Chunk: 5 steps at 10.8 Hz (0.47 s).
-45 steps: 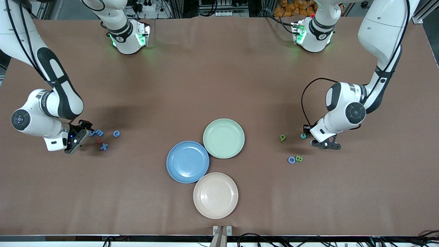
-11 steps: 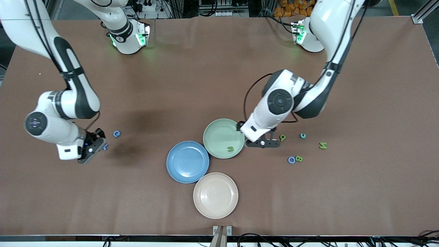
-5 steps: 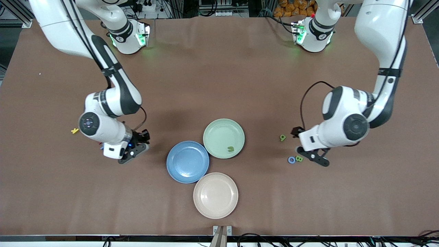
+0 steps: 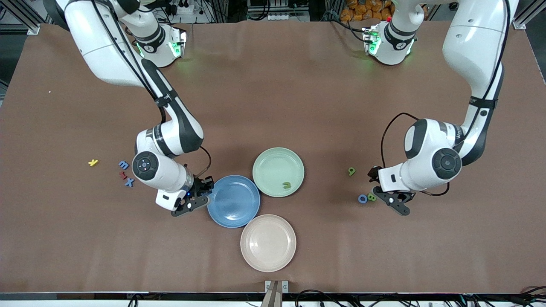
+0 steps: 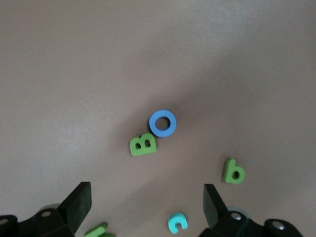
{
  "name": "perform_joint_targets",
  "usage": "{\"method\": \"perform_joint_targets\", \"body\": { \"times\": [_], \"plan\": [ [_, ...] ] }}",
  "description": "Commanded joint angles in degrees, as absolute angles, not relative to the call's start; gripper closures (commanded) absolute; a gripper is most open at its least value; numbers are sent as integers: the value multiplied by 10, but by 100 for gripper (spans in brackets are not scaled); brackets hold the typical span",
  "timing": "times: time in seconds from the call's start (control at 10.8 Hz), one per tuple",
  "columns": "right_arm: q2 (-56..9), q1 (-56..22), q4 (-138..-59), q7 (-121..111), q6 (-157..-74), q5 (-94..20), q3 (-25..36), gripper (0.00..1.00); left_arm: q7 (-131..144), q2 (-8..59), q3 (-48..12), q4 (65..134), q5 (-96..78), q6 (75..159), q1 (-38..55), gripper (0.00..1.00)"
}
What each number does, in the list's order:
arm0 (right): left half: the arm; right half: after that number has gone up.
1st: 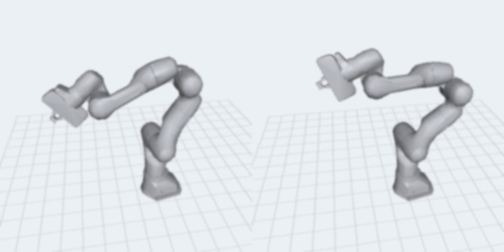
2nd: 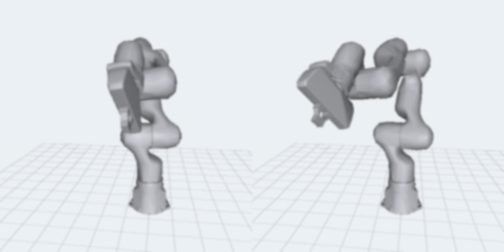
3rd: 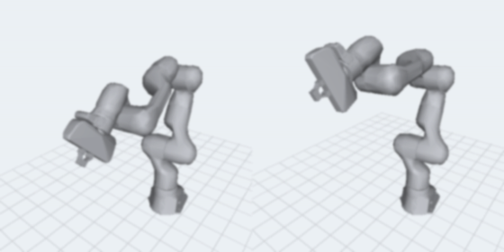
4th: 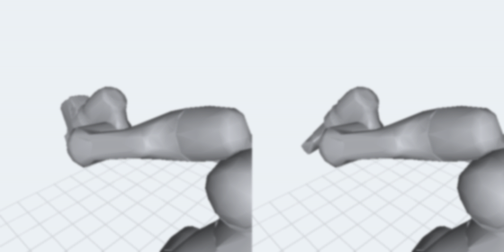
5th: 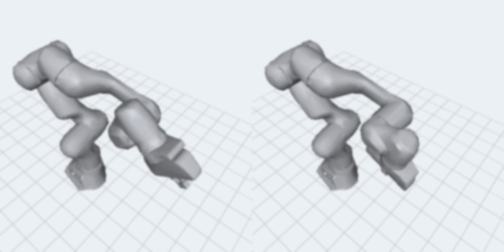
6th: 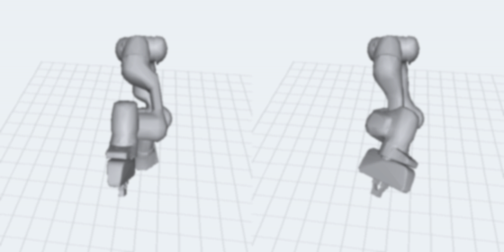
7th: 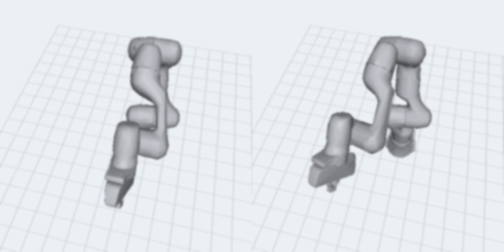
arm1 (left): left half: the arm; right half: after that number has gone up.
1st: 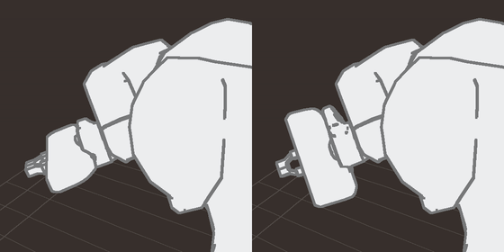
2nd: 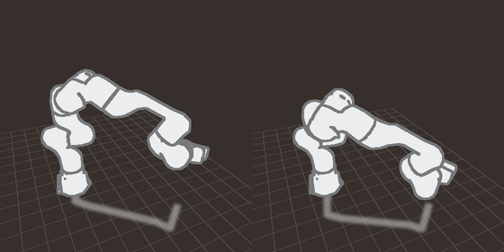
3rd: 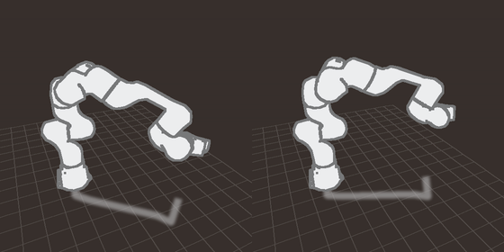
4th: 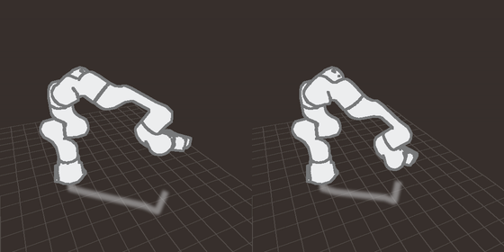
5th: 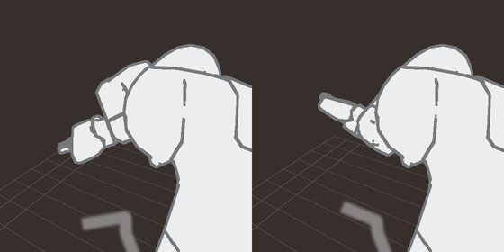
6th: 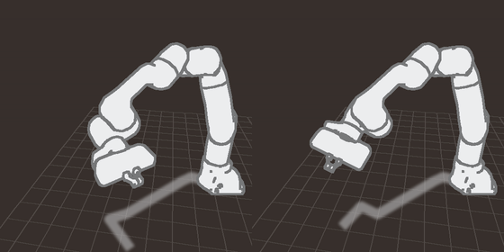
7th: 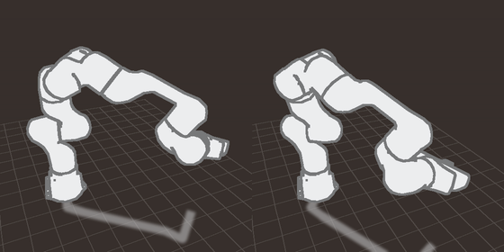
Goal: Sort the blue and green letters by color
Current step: 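Drop the blue g onto the blue plate while the left gripper returns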
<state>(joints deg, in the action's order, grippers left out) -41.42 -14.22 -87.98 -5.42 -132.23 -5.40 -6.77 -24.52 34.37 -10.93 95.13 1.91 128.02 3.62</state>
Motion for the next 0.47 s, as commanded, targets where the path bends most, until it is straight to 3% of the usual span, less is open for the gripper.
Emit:
{"method": "perform_joint_targets", "body": {
  "times": [0.0,0.09,0.19,0.28,0.37],
  "plan": [
    [-452,-168,-830,-19,-1329,-83,-65,100,-243,377,-110,945,48,1329,45,6],
    [-457,-174,-824,-18,-1338,-98,-65,100,-243,387,-110,940,66,1343,45,7],
    [-458,-178,-817,-18,-1339,-100,-64,59,-236,395,-110,938,81,1350,45,10],
    [-458,-174,-818,-19,-1339,-102,-64,1,-220,399,-110,938,92,1350,47,11],
    [-457,-161,-818,-20,-1339,-105,-64,0,-194,404,-110,937,111,1350,53,17]
  ]
}}
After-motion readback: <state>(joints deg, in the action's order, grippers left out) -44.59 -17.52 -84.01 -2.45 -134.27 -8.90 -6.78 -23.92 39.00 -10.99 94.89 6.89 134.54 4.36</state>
